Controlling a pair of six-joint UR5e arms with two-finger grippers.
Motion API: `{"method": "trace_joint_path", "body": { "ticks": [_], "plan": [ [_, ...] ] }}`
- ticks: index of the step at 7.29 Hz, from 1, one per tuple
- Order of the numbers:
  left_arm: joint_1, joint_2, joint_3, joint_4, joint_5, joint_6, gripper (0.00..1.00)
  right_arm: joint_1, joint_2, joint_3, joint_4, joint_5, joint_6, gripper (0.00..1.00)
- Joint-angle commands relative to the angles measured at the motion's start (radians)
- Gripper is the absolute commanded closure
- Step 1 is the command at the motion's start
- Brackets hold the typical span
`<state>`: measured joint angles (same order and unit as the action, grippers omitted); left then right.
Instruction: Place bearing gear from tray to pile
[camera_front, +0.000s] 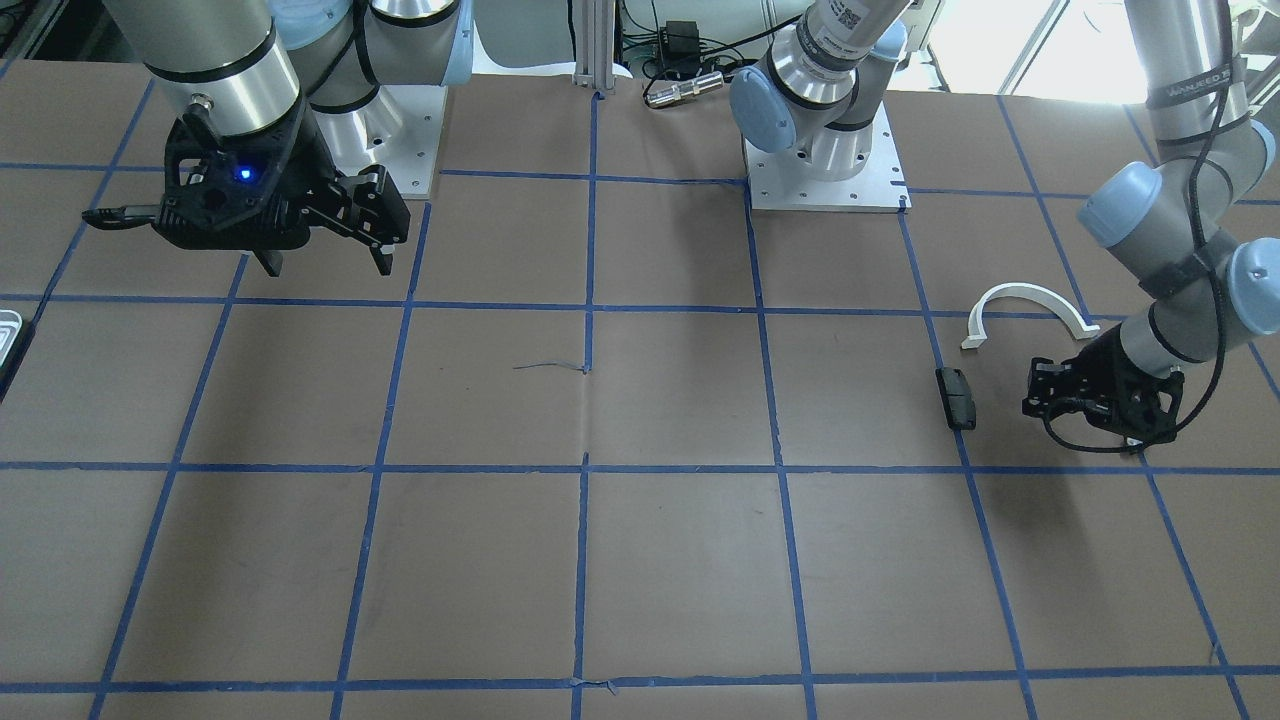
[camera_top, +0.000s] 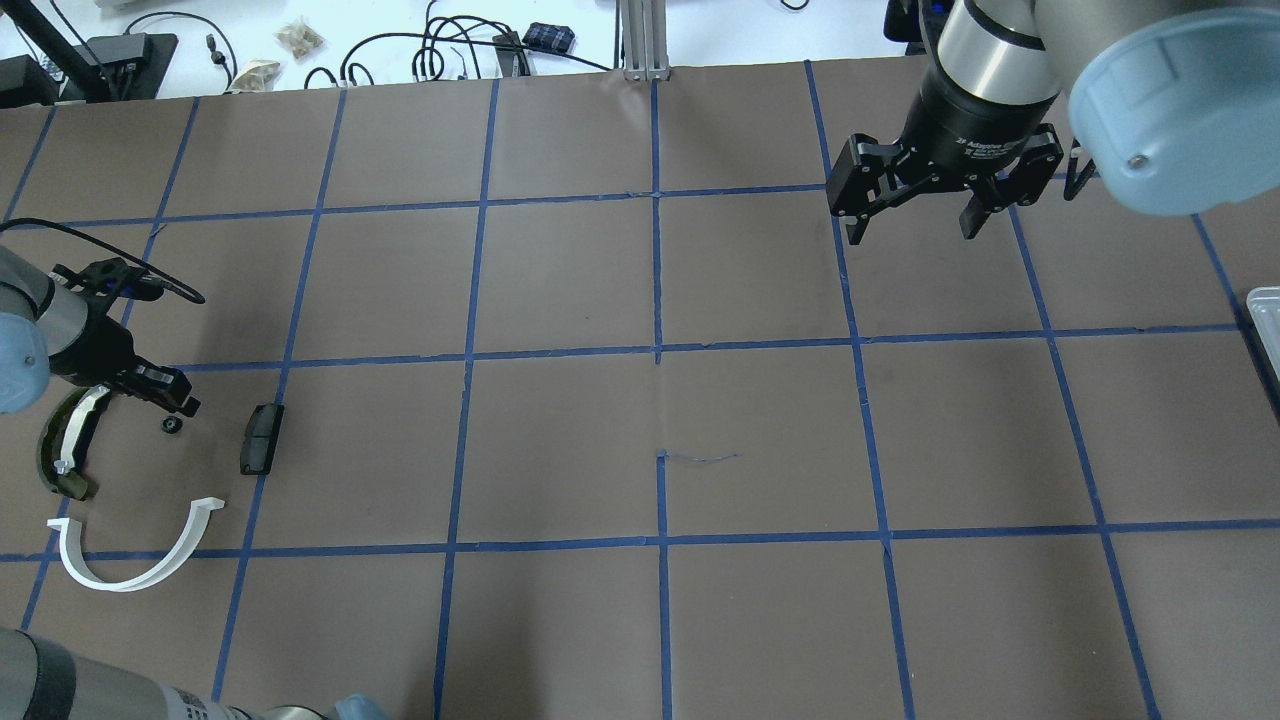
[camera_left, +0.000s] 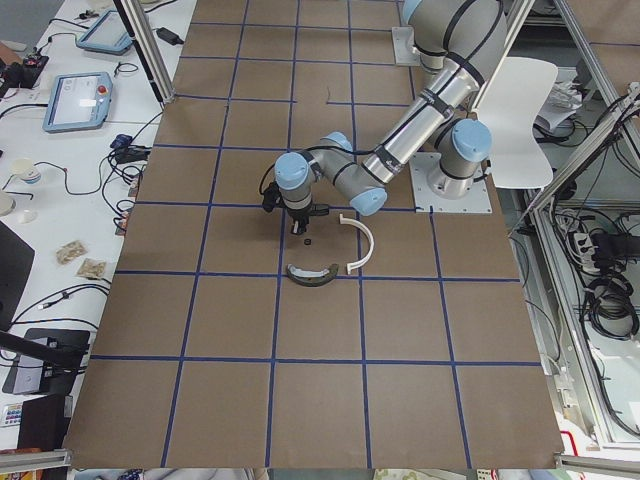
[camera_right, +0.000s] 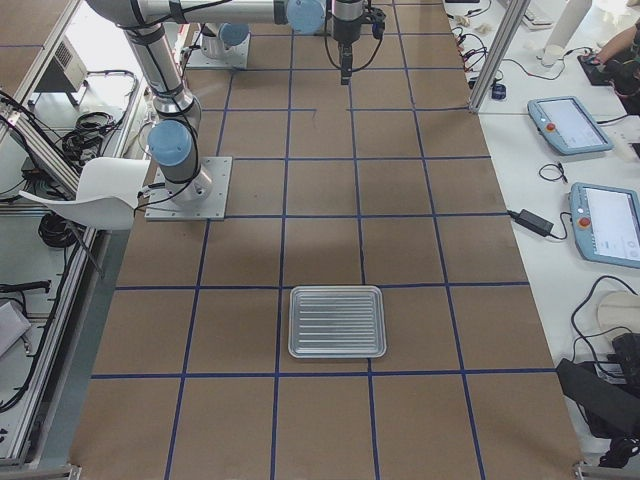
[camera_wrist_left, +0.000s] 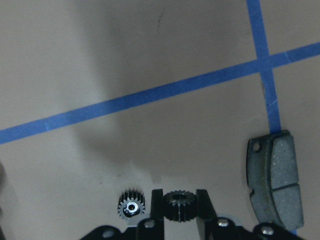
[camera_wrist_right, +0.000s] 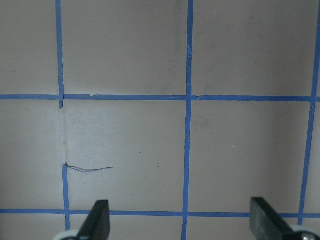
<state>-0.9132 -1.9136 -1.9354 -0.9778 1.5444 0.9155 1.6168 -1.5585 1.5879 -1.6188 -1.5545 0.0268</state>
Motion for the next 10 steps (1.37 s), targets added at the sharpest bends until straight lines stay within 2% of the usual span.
{"method": "trace_joint_path", "body": {
  "ticks": [1,3,4,5,6,7,9,10],
  "plan": [
    [-0.004,-0.012,0.006,0.04,0.006,-0.001,0.46,0.0,0.0,0.001,-0.001,0.001,-0.001,0.0],
    [-0.134,0.062,0.01,0.009,0.077,-0.082,0.45,-0.002,0.0,-0.002,-0.001,-0.002,-0.004,0.0],
    [-0.203,0.12,0.048,-0.08,0.113,-0.127,0.45,-0.008,0.0,-0.005,-0.001,0.005,-0.002,0.0],
    [-0.257,0.16,0.135,-0.237,0.114,-0.191,0.45,-0.006,0.0,-0.008,-0.001,0.004,0.002,0.0],
    [-0.339,0.185,0.264,-0.427,0.106,-0.31,0.45,-0.005,0.0,-0.011,-0.001,0.004,0.004,0.0],
    [-0.462,0.192,0.368,-0.535,0.1,-0.498,0.45,-0.005,0.0,-0.009,-0.001,0.005,0.004,0.0],
    [-0.663,0.2,0.427,-0.549,0.095,-0.775,0.41,-0.005,0.0,-0.002,-0.001,0.004,-0.001,0.0],
    [-0.709,0.212,0.427,-0.547,0.057,-0.873,0.38,-0.006,0.002,-0.006,-0.001,-0.004,-0.007,0.0]
  ]
}}
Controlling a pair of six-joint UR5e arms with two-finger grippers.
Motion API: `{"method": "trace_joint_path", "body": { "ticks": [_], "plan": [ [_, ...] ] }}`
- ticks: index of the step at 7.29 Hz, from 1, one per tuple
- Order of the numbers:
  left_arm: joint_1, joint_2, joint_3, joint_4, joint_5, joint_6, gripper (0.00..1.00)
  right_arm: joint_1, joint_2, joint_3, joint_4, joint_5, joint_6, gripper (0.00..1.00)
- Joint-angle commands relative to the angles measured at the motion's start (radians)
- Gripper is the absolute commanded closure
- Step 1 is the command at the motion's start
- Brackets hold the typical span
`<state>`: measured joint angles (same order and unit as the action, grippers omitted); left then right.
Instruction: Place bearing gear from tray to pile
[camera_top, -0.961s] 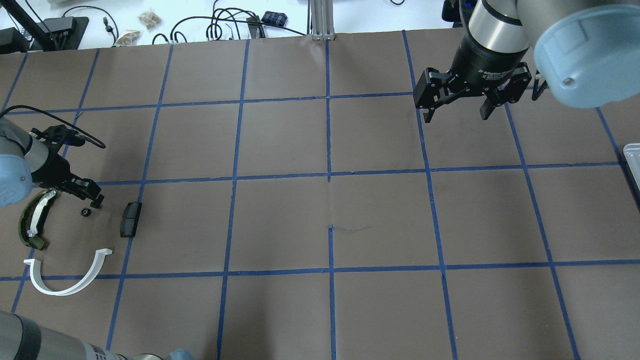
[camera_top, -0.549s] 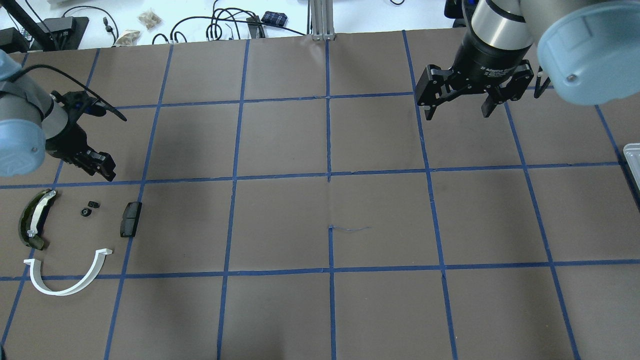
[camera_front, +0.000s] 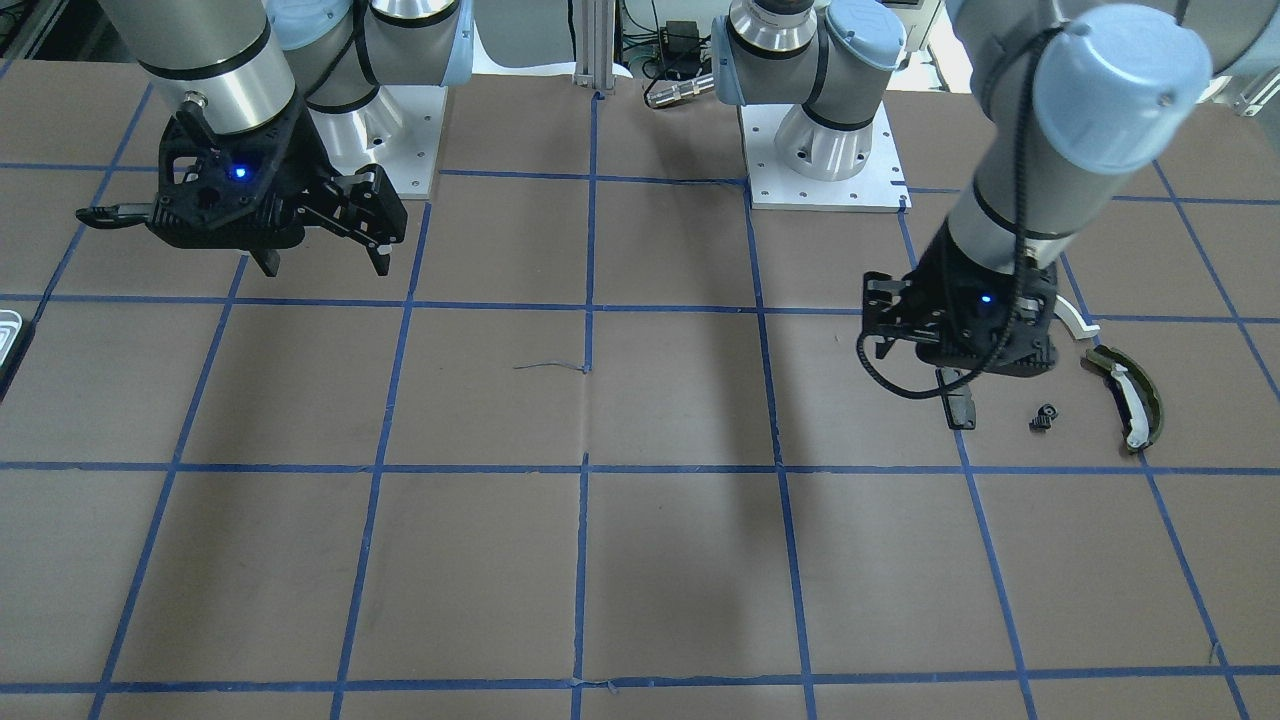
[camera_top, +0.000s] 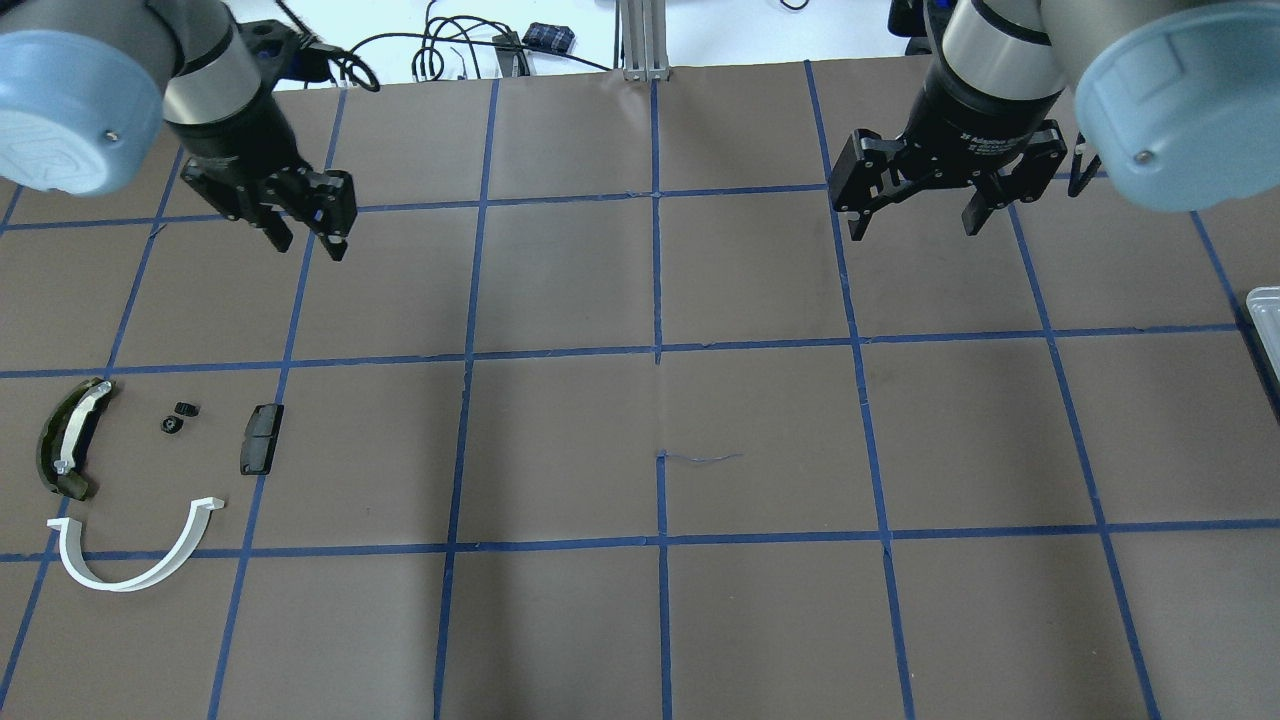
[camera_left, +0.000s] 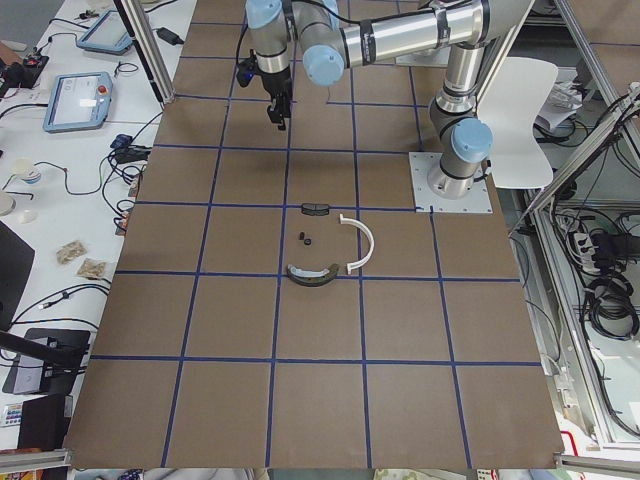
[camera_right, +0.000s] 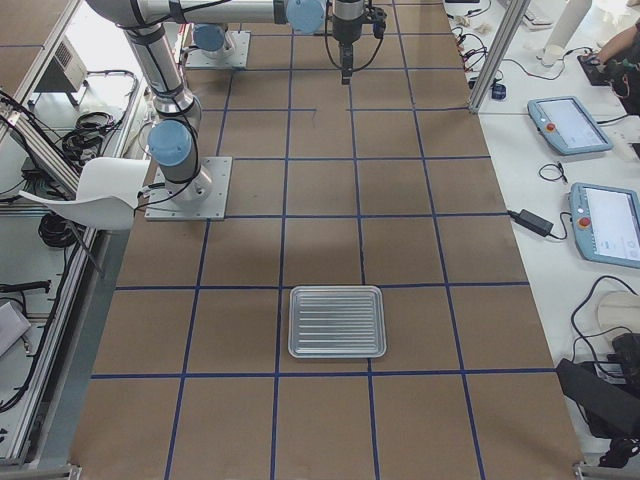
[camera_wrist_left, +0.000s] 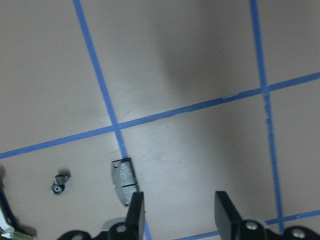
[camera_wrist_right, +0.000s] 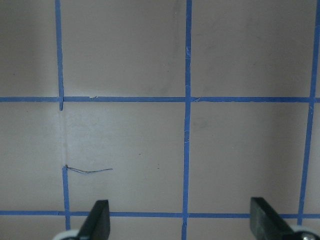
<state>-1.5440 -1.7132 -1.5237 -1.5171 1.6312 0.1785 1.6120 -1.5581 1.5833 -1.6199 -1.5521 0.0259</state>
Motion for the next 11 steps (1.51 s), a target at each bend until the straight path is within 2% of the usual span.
{"method": "trace_joint_path", "body": {
  "ticks": [1,2,3,4,6,11],
  "plan": [
    [-0.114,0.035,0.016,-0.008,-0.089,-0.195,0.37,0.0,0.0,0.0,0.0,-0.011,-0.007,0.0],
    [-0.123,0.082,-0.005,-0.012,-0.079,-0.177,0.33,0.0,0.0,0.001,0.0,-0.01,-0.006,0.0],
    [-0.12,0.136,-0.024,-0.023,-0.004,-0.103,0.25,0.0,0.001,-0.002,0.0,-0.01,-0.009,0.0],
    [-0.111,0.176,-0.062,-0.018,0.016,-0.079,0.15,0.0,0.0,-0.008,-0.006,-0.011,-0.008,0.0],
    [-0.059,0.22,-0.111,-0.009,0.007,-0.094,0.0,0.0,0.0,-0.006,-0.006,-0.011,-0.004,0.0],
    [-0.051,0.218,-0.113,-0.003,-0.013,-0.135,0.0,0.0,0.001,-0.003,-0.006,-0.008,-0.004,0.0]
  ]
}}
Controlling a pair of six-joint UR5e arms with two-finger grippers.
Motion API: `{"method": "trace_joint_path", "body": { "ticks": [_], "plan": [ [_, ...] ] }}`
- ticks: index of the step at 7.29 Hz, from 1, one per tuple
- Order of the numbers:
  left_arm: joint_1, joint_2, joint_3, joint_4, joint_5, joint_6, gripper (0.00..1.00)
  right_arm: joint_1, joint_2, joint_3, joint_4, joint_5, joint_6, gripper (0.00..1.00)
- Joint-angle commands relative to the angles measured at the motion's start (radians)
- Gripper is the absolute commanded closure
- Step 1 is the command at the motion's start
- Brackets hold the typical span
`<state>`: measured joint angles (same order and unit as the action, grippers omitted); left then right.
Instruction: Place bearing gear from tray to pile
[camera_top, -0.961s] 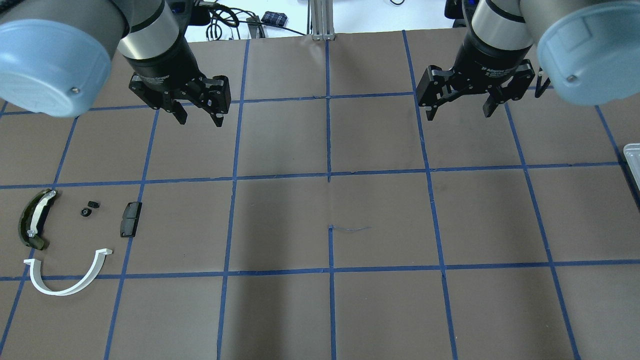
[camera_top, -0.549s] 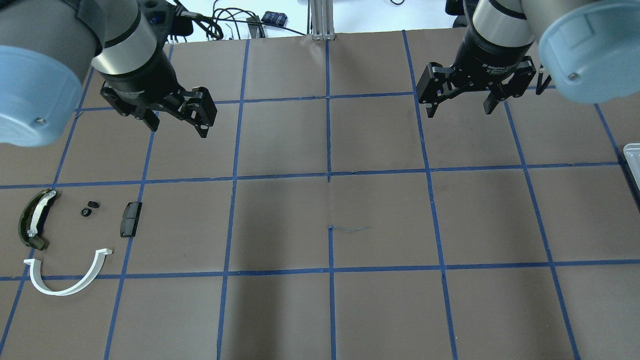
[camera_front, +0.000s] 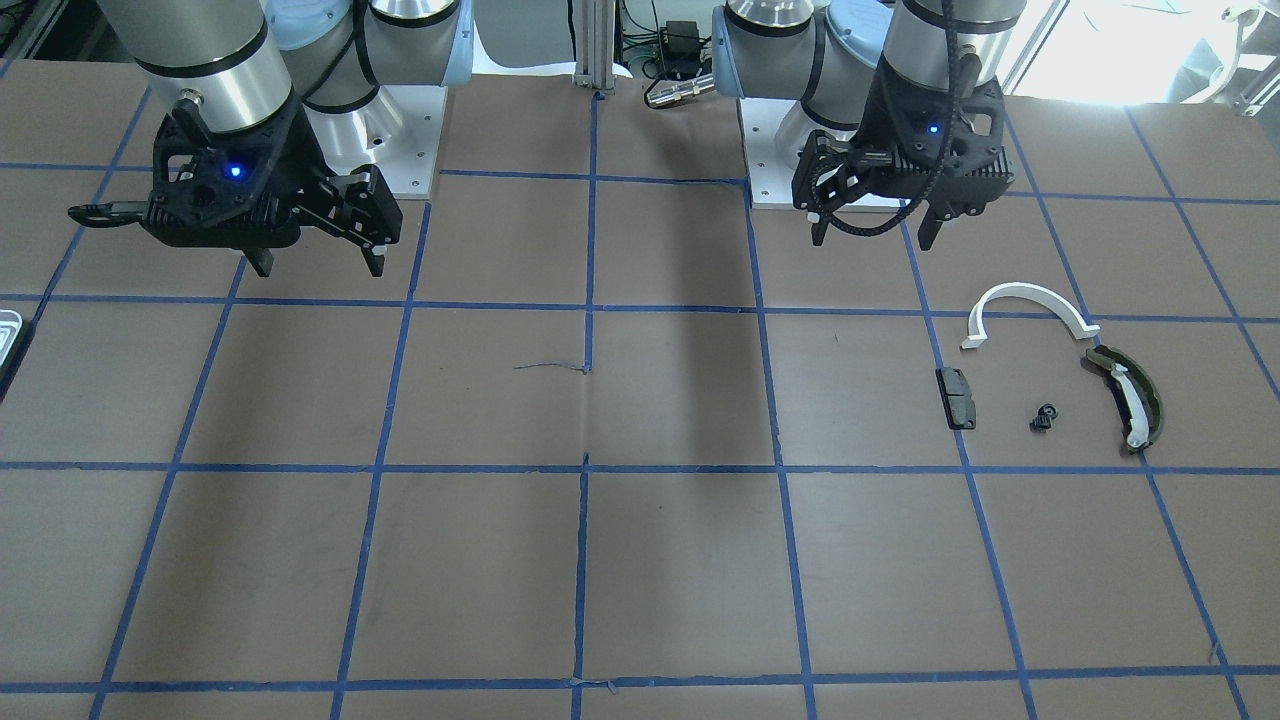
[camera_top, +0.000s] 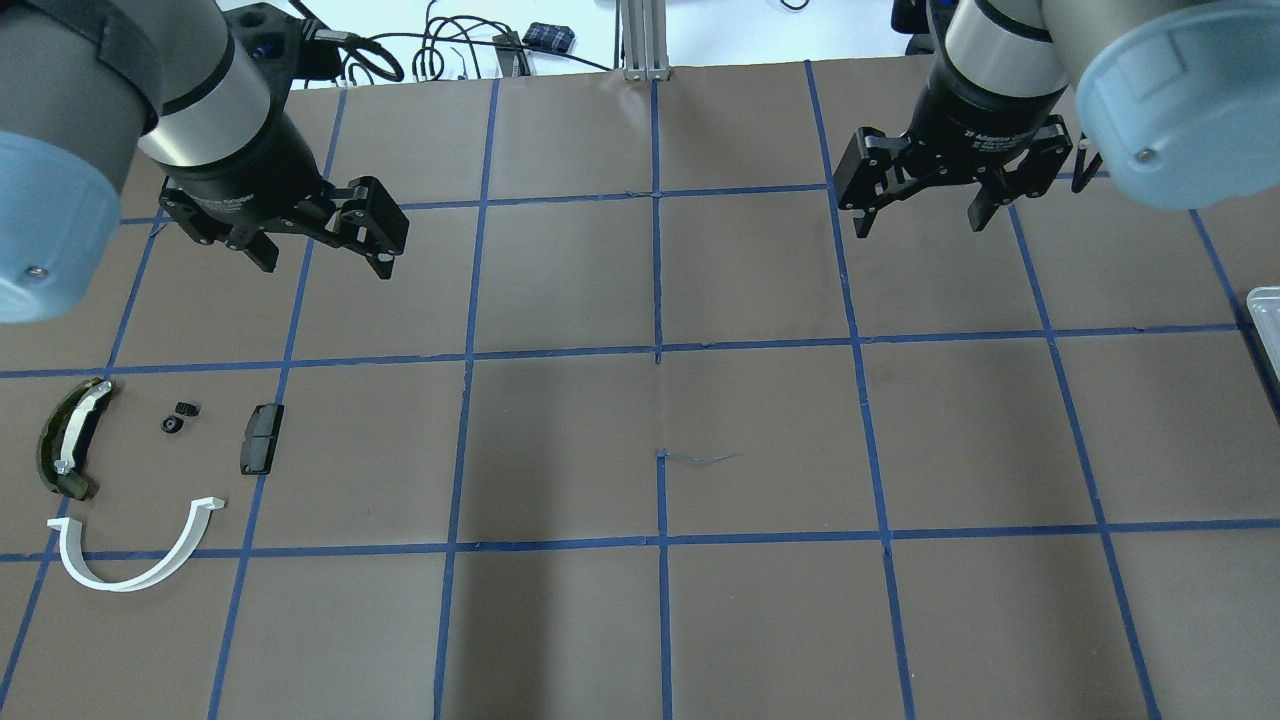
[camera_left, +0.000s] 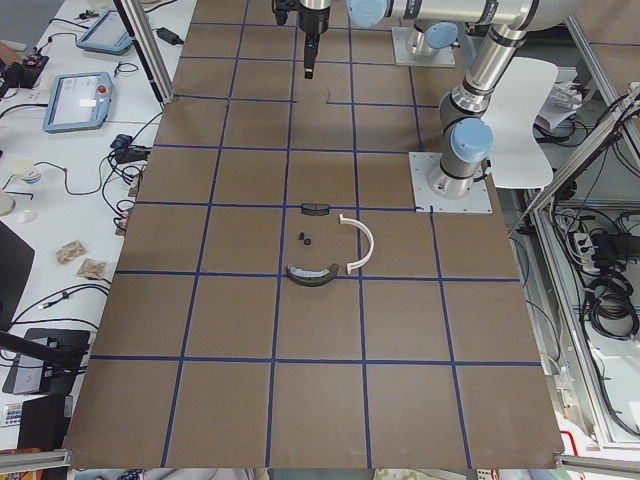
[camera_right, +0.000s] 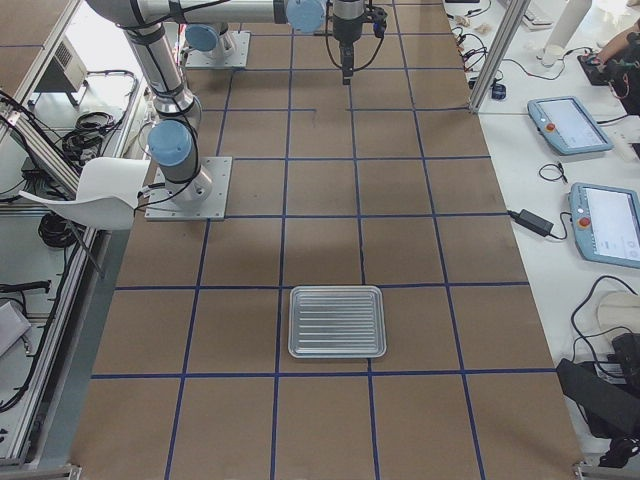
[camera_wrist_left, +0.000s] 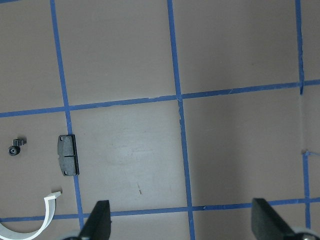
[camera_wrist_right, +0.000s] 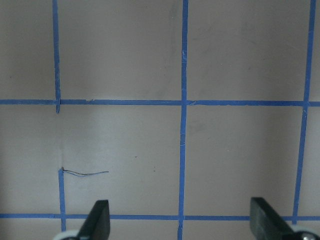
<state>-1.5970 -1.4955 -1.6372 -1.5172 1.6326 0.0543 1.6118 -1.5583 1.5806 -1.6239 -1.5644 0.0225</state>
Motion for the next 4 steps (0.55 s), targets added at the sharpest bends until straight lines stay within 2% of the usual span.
{"method": "trace_joint_path", "body": {
  "ticks": [1,4],
  "plan": [
    [-0.001,-0.002,0.0,-0.001,-0.014,-0.01,0.0,0.0,0.001,-0.001,-0.001,0.004,-0.001,0.0],
    [-0.001,-0.002,0.0,-0.001,-0.014,-0.002,0.0,-0.003,0.001,-0.004,0.002,0.0,0.005,0.0]
  ]
}}
